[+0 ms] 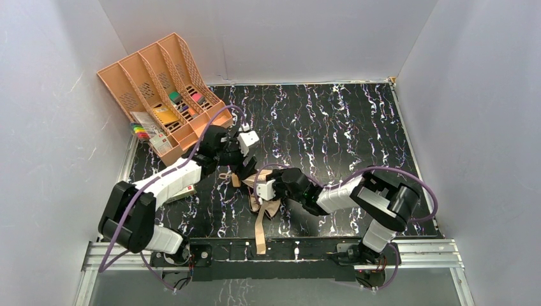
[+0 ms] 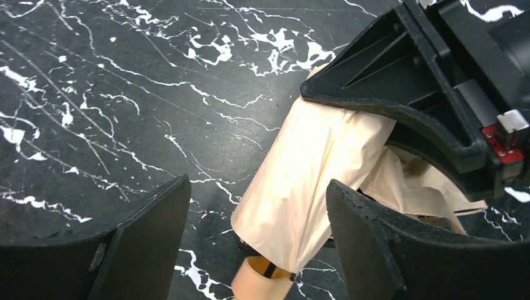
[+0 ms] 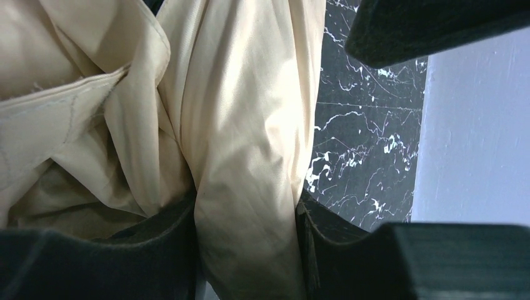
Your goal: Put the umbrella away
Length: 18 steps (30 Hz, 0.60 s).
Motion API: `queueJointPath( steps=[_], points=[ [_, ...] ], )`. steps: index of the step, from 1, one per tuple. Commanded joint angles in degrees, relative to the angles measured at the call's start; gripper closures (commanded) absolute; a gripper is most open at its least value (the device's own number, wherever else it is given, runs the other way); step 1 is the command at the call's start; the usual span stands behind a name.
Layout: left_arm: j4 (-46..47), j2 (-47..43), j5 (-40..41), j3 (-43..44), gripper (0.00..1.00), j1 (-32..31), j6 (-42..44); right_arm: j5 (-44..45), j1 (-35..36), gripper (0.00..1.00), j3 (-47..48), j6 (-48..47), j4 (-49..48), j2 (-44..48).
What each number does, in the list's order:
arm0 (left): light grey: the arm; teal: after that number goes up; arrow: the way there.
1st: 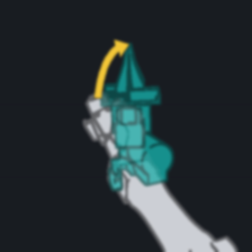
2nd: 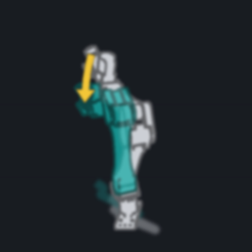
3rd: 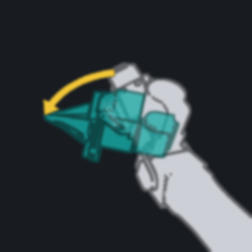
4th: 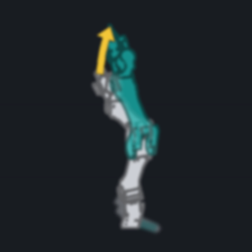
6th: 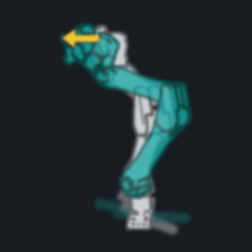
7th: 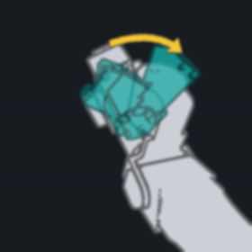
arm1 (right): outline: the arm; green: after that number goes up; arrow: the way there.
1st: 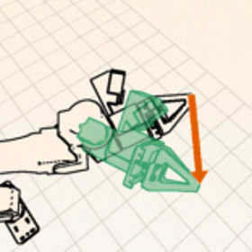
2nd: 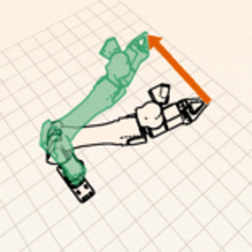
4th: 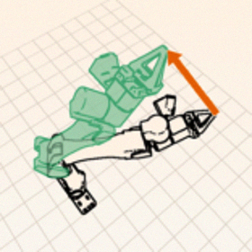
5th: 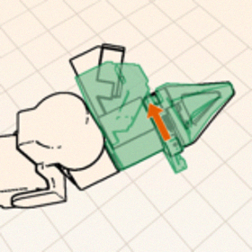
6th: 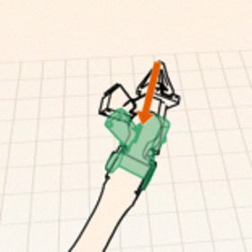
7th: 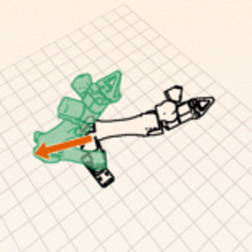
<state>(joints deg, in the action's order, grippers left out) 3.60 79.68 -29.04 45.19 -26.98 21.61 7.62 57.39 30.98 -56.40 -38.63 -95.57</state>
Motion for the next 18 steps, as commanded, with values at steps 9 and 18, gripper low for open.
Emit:
queueJointPath(
  steps=[9, 18],
  points=[
    [-19.43, 8.93, -16.48, 11.31, 0.20, 2.22, 11.01, -3.37, 0.99, 0.70, -6.93, -3.71, 7.71, 2.59],
    [-18.89, 11.37, -19.32, 10.46, 0.21, 2.20, 11.96, -3.24, 1.01, 0.70, -7.27, -2.78, 10.40, 4.21]
  ],
)
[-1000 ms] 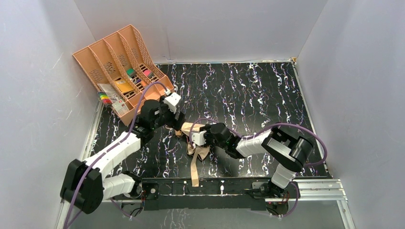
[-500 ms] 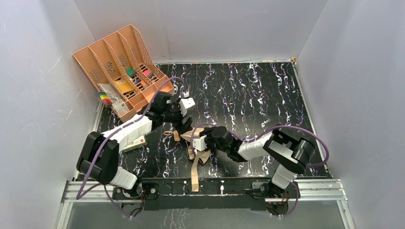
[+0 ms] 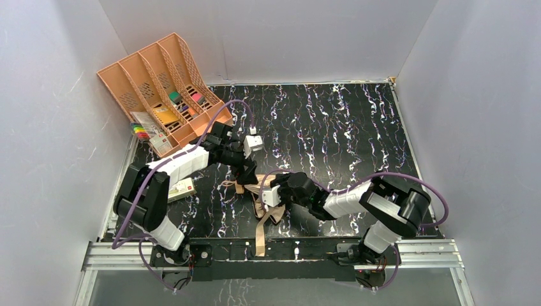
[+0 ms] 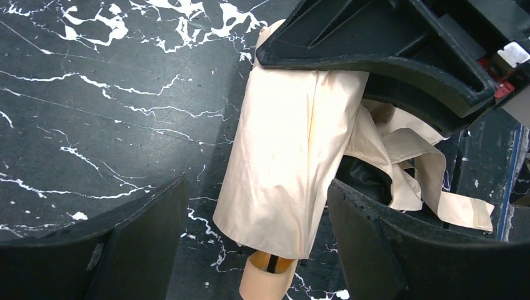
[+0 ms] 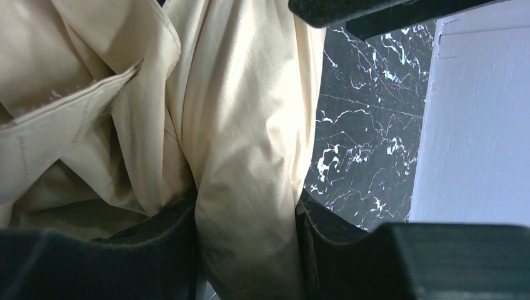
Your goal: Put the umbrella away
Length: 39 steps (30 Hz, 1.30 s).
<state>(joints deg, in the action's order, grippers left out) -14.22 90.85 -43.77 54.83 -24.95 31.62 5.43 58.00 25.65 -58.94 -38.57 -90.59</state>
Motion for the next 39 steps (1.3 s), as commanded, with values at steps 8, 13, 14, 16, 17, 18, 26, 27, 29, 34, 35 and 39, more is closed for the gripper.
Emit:
queueJointPath(
  steps=[8, 13, 14, 16, 17, 18, 26, 27, 29, 34, 35, 39],
  points=[
    [-0.33, 5.50, -2.98, 1.58, 0.23, -0.76, 2.00, -1.03, 0.36, 0.70, -1.65, 0.01, 10.59, -0.76],
    [-2.38, 7.98, 1.15, 1.40, 0.28, -2.03, 4.36, -1.03, 0.37, 0.70, -1.48, 0.39, 10.57, -0.60],
    [-2.49, 8.14, 2.32, 1.19, 0.29, -2.32, 4.83, -1.11, 0.43, 0.70, -1.48, 0.52, 10.40, -0.54],
    [-2.71, 8.43, 5.14, 0.65, 0.34, -2.81, 5.71, -1.16, 0.35, 0.70, -1.52, 0.74, 10.22, -0.21],
    [-2.74, 8.61, 6.65, 0.43, 0.39, -3.09, 6.18, -1.27, 0.35, 0.69, -1.48, 1.02, 10.08, 0.01],
    [-2.74, 8.78, 7.91, 0.25, 0.43, -3.42, 6.56, -1.24, 0.34, 0.69, -1.44, 1.17, 10.00, 0.24],
    [-1.58, 9.40, 12.42, 0.64, 0.86, -4.05, 6.44, -2.66, 0.40, 0.61, -0.45, 3.21, 10.01, 2.75],
    [-0.82, 9.09, 12.88, 0.48, 0.88, -4.05, 5.90, -2.89, 0.37, 0.57, -0.47, 3.91, 9.82, 3.35],
    [1.22, 8.18, 13.32, -0.39, 0.94, -4.05, 4.70, -4.07, 0.42, 0.52, -0.80, 5.62, 8.70, 5.23],
    [6.06, 5.05, 15.89, -4.06, 1.00, -4.39, 4.08, -5.08, 0.44, 0.40, -0.57, 10.09, 11.88, 12.47],
    [6.85, 4.40, 16.87, -4.76, 1.00, -4.59, 4.26, -5.08, 0.38, 0.39, -0.52, 11.15, 12.69, 13.62],
    [11.40, 1.68, 20.59, -8.29, 1.00, -5.16, 4.35, -7.49, 0.36, 0.27, -0.52, 18.67, 17.98, 21.48]
  ],
)
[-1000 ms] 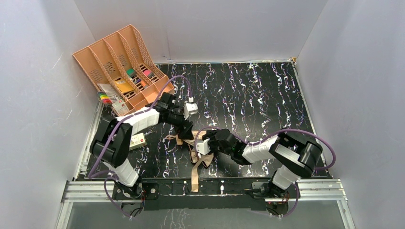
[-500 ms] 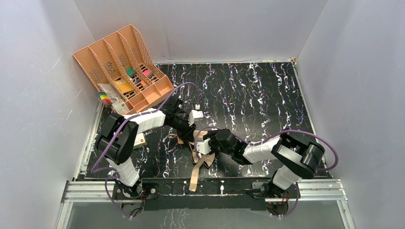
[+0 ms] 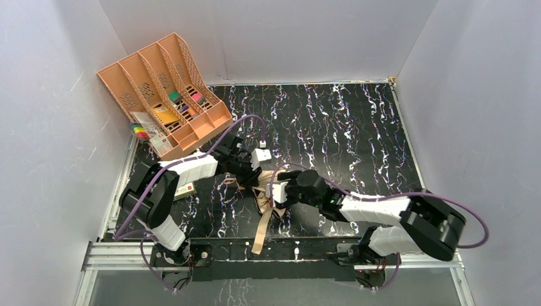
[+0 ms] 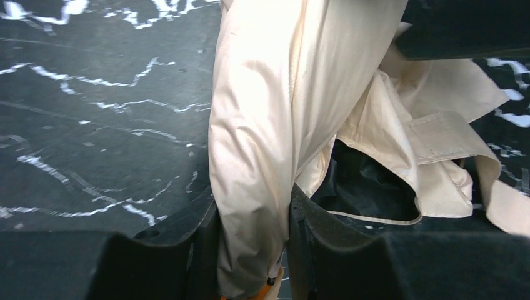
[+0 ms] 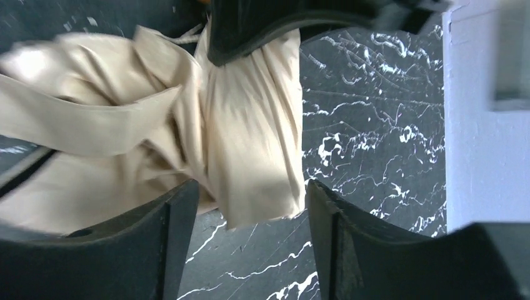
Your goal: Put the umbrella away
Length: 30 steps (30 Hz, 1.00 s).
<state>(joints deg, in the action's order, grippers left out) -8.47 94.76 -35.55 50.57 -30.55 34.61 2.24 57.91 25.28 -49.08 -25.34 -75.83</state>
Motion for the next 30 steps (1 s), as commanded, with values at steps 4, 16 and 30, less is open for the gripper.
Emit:
queueJointPath(
  steps=[4, 16, 30],
  points=[
    [10.13, -4.28, 15.61, -7.31, 1.00, -0.08, 2.39, -2.85, 0.45, 0.28, 0.65, 19.78, 9.88, 12.78],
    [16.67, -5.36, 22.38, -12.54, 1.00, -4.43, 8.07, -20.67, -26.30, 0.24, 10.58, 47.56, 20.20, 11.50],
    [33.37, -7.00, 31.70, -25.24, 1.00, -12.72, 16.44, -37.89, -28.82, 0.08, 35.64, 31.96, 35.86, -13.32]
  ],
)
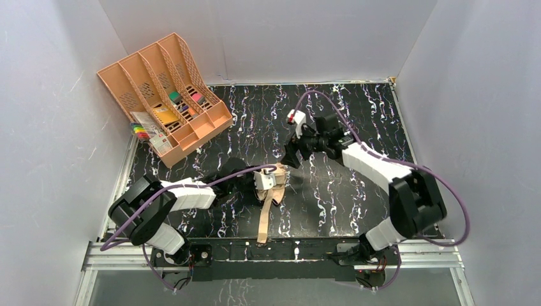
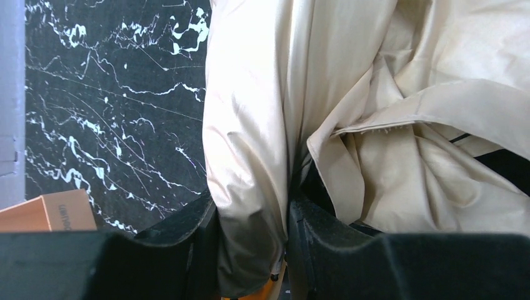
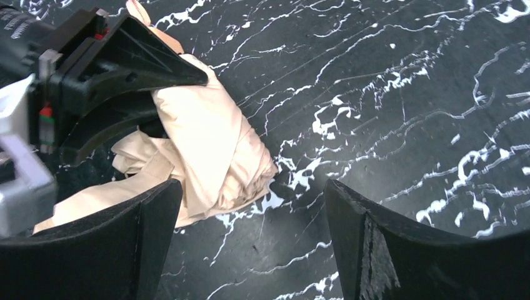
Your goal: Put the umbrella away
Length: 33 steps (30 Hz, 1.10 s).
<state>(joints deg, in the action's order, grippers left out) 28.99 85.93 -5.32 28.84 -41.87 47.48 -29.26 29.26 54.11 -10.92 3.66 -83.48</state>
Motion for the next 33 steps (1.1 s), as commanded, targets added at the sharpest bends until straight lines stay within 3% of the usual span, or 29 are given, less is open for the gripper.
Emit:
queueJointPath(
  steps=[1, 10, 21, 28, 33],
  points=[
    [-3.13, 1.98, 1.57, -3.87, 1.00, -1.72, 3.58, -6.87, -0.09, 0.05, 8.78, -7.18, 8.48, -7.66],
    [-0.45, 3.54, 4.41, -5.56, 1.00, -4.19, 5.30, -11.95, 3.75, 0.01, 20.68, -14.04, 19.92, -24.02],
    [3.43, 4.45, 8.80, -7.92, 1.00, -5.95, 7.77, -13.89, 5.13, 0.03, 24.99, -15.98, 23.73, -29.93],
    [3.34, 4.55, 9.71, -6.26, 1.00, -5.97, 5.09, -5.39, 7.88, 0.16, 26.53, -17.69, 29.91, -33.69],
    [3.62, 4.18, 11.13, -4.78, 1.00, -6.01, 2.40, 0.47, 9.35, 0.39, 24.83, -16.71, 30.62, -35.27]
  ],
)
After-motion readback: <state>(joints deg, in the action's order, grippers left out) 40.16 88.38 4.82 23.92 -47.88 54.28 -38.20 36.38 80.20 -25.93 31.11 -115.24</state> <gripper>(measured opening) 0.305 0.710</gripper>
